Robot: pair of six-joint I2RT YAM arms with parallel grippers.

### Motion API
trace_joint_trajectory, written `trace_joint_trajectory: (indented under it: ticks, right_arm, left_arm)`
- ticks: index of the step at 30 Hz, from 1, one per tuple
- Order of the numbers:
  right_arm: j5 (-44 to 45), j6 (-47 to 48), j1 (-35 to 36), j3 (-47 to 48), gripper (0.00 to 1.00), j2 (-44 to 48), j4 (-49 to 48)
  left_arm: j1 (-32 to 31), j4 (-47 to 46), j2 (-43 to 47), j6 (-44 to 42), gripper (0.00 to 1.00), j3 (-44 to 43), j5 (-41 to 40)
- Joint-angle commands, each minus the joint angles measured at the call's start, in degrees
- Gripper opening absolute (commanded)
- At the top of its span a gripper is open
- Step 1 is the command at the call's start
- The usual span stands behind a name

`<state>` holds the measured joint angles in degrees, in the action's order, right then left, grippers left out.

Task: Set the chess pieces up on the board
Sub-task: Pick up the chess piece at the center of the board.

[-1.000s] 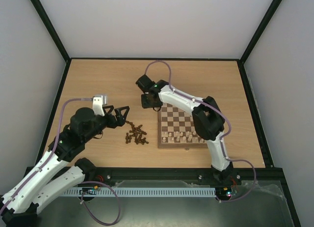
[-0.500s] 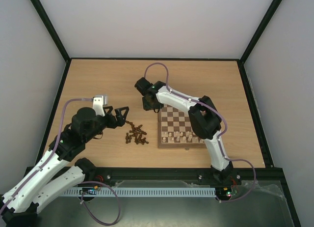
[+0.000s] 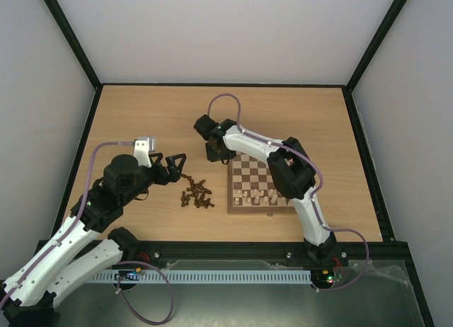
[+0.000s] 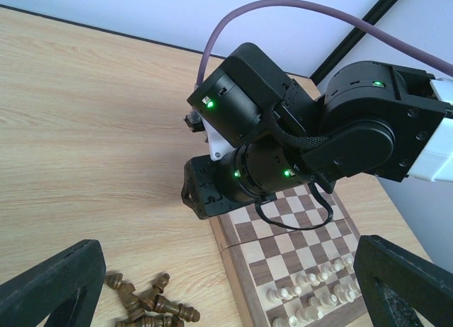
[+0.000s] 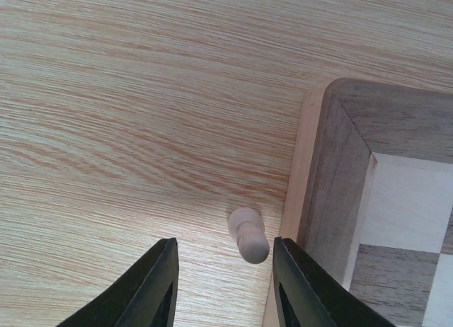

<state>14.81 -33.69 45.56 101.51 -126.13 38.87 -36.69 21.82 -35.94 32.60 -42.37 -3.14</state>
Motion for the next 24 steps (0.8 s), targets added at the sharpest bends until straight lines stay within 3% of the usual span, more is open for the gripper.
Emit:
trace_joint_trajectory:
  ticks: [1,17,22,24]
  right_arm:
    - [0.7,0.0,0.1,-0.2,0.38,-1.1,2.8]
    - [-0.3,0.3,-0.6,-2.0,0.3,-2.5,1.2]
    - [-0.7,0.4,-0.7,-2.4,0.13,-2.3,0.7]
    - [-0.7,0.4,-0.8,-3.0,0.11,-1.5,0.2]
  left_arm:
    - [0.1,-0.1,-0.2,-0.5,1.0,-0.3,-0.4]
    - [0.2,-0.5,-0.9,-0.4,0.99,-0.3,-0.2]
    - [0.2,-0.7,-1.3,-0.3,0.99,-0.3,0.0]
    - [0.2,-0.7,-1.4,-0.3,0.99,-0.3,0.0]
